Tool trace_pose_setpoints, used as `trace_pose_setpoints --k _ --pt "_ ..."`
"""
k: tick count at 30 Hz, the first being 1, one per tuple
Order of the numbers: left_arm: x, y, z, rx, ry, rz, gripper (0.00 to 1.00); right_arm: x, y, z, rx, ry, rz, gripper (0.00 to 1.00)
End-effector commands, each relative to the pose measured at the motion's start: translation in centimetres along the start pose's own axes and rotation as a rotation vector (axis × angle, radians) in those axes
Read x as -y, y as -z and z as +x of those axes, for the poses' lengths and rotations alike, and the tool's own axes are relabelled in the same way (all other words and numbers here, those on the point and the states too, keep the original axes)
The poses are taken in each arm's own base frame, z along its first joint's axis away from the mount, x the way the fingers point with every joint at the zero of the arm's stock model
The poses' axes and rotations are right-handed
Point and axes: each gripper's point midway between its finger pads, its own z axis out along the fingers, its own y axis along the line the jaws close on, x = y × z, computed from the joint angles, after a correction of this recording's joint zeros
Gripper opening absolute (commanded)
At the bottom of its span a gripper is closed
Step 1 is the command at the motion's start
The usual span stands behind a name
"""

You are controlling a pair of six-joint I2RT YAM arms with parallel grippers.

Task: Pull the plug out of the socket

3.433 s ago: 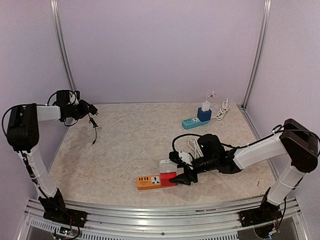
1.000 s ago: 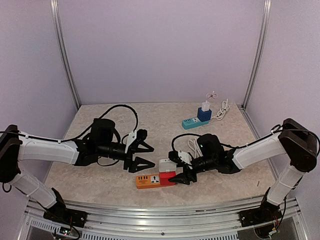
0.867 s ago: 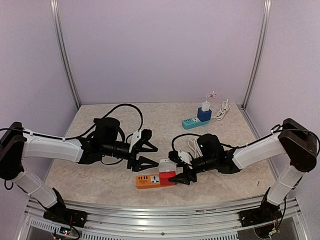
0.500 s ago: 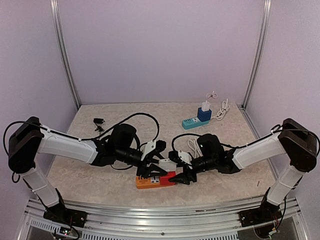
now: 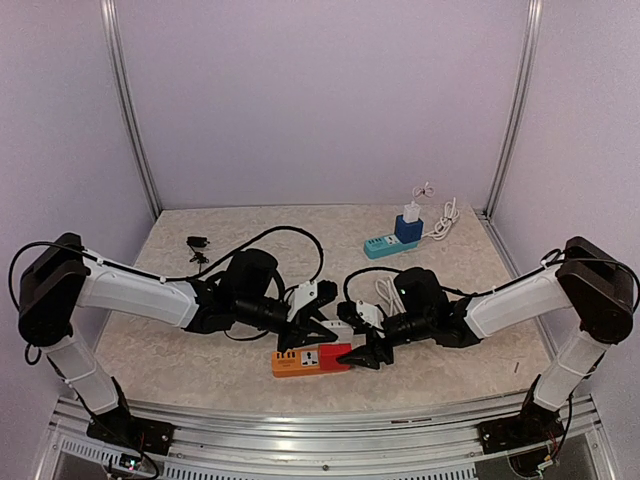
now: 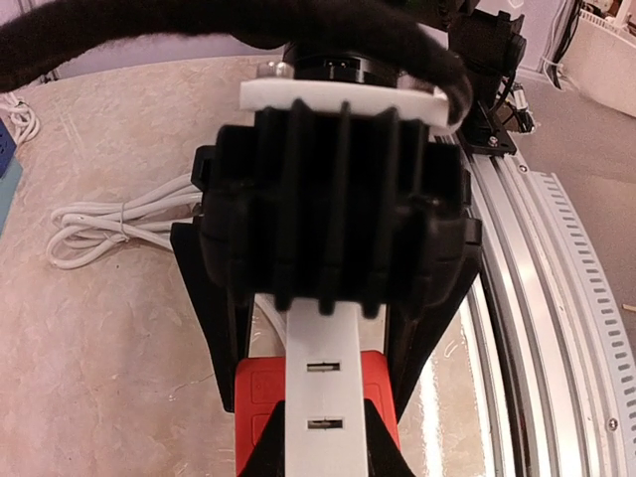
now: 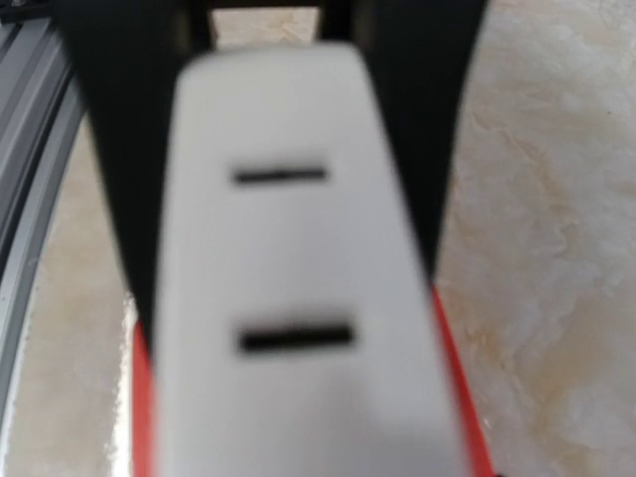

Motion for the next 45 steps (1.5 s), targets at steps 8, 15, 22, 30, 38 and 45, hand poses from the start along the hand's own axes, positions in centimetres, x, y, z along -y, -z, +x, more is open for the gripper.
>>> trace_pose_setpoints --k 8,15,22,30,38,45 --pt "0.0 0.9 -3.4 0.098 -0.015 -0.005 0.02 -0.6 -0.6 3.6 -0.109 -0.04 -0.006 0.19" --pt "1.9 0.8 -2.4 0.05 -0.119 0.019 0.01 -0.6 -0.7 3.7 -0.113 -0.042 -0.005 0.17" --pt "-1.4 1.5 -3.6 0.074 0.092 -0.002 0.0 -0.6 -0.8 3.8 -0.117 -0.043 -0.007 0.17" --pt "0.5 1.4 -3.5 0.096 -0.027 0.02 0.0 -0.6 -0.8 3.9 -0.121 -0.044 -0.007 0.16" --pt "0.4 1.0 -1.9 0.018 -0.019 -0.012 0.0 -0.6 -0.8 3.8 -0.119 -0.043 -0.005 0.16" --pt "-1.5 3.8 -1.4 -0.004 0.051 -0.083 0.0 -0.6 -0.7 3.7 -0.116 -0.044 -0.008 0.16"
